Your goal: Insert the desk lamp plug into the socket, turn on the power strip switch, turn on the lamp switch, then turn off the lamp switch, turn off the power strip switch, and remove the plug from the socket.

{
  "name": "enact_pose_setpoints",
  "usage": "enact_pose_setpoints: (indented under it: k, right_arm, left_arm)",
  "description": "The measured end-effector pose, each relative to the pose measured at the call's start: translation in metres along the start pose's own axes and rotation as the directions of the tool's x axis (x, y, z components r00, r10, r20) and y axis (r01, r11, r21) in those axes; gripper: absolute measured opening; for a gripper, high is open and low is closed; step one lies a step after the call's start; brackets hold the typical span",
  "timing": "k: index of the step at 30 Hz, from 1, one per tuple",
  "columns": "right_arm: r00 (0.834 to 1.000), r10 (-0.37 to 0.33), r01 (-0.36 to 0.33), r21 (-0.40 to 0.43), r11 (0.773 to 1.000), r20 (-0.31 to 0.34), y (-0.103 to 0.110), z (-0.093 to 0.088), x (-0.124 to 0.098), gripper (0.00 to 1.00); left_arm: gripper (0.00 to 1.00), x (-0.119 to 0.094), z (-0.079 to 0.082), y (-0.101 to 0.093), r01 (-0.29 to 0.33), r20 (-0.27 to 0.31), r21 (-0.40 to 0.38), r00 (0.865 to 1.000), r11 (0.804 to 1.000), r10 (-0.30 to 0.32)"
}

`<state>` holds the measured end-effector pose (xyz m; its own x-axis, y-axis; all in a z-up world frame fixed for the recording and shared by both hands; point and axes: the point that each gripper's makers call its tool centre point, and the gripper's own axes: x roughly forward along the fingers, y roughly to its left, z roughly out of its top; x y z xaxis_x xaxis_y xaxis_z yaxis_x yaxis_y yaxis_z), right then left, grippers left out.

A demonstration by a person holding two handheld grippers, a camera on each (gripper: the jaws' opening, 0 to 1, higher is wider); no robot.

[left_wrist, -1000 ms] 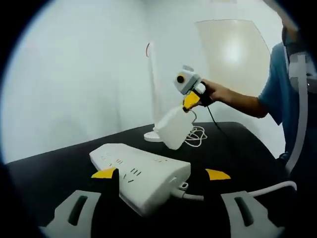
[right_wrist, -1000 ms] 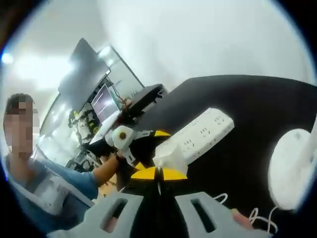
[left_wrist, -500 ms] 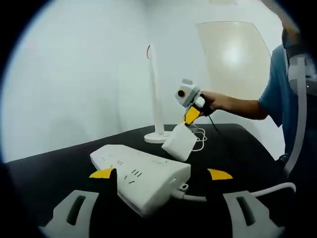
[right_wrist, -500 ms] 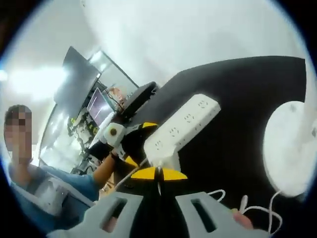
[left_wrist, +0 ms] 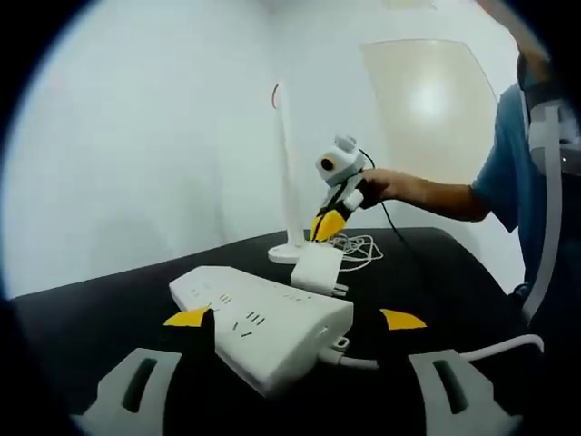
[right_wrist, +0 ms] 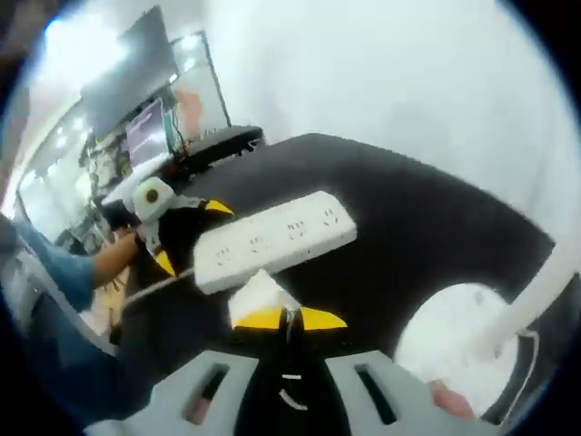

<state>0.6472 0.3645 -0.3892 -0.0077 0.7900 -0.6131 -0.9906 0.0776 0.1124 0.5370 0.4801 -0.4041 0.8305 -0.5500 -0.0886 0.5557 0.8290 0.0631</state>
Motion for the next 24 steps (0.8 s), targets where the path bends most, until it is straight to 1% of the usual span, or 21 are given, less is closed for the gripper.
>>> enact_pose_setpoints:
  k: [3, 6, 8, 10, 12, 14, 17, 19, 22, 24]
  right_arm:
    - [1.0, -0.01, 0.01, -0.026, 1.0, 0.005, -0.003, 0.002, -0.001, 0.07]
    - [1.0, -0.012, 0.012, -0.022, 1.0, 0.018, -0.002, 0.003, -0.004, 0.11]
    - [0.999, -0.025, 0.025, -0.035, 0.999, 0.021, -0.002, 0.002, -0.006, 0.11]
    - [0.998, -0.05, 0.051, -0.04, 0.998, 0.025, -0.006, 0.004, -0.01, 0.14]
    - [0.996, -0.083, 0.085, -0.046, 0.995, 0.043, -0.011, 0.005, -0.015, 0.17]
    - [0.993, -0.101, 0.104, -0.046, 0.994, 0.059, -0.013, 0.006, -0.02, 0.17]
    - [0.987, -0.13, 0.134, -0.041, 0.99, 0.09, -0.014, 0.008, -0.033, 0.18]
    - [0.981, -0.155, 0.16, -0.032, 0.987, 0.117, -0.014, 0.011, -0.045, 0.18]
    - [0.973, -0.182, 0.187, -0.022, 0.982, 0.145, -0.012, 0.014, -0.062, 0.19]
    - [0.967, -0.204, 0.209, -0.016, 0.978, 0.155, -0.012, 0.016, -0.071, 0.19]
  left_arm:
    - [0.69, 0.0, 0.001, 0.001, -0.002, 0.002, 0.0, 1.0, 1.0, 0.002]
    - [0.69, 0.0, 0.001, 0.001, -0.003, 0.006, -0.003, 1.0, 1.0, 0.003]
    - [0.69, -0.001, 0.002, 0.002, -0.007, 0.011, -0.006, 1.0, 1.0, 0.007]
    - [0.69, -0.001, 0.004, 0.003, -0.012, 0.018, -0.01, 1.0, 1.0, 0.012]
    - [0.69, -0.002, 0.005, 0.004, -0.02, 0.024, -0.015, 0.999, 1.0, 0.021]
    - [0.69, -0.003, 0.007, 0.007, -0.032, 0.033, -0.02, 0.999, 0.999, 0.033]
    - [0.69, -0.005, 0.009, 0.01, -0.049, 0.044, -0.026, 0.998, 0.998, 0.05]
    - [0.69, -0.006, 0.011, 0.013, -0.067, 0.056, -0.032, 0.996, 0.997, 0.069]
    - [0.69, -0.007, 0.012, 0.02, -0.095, 0.052, -0.038, 0.994, 0.995, 0.097]
    - [0.69, -0.009, 0.017, 0.022, -0.114, 0.053, -0.054, 0.992, 0.992, 0.117]
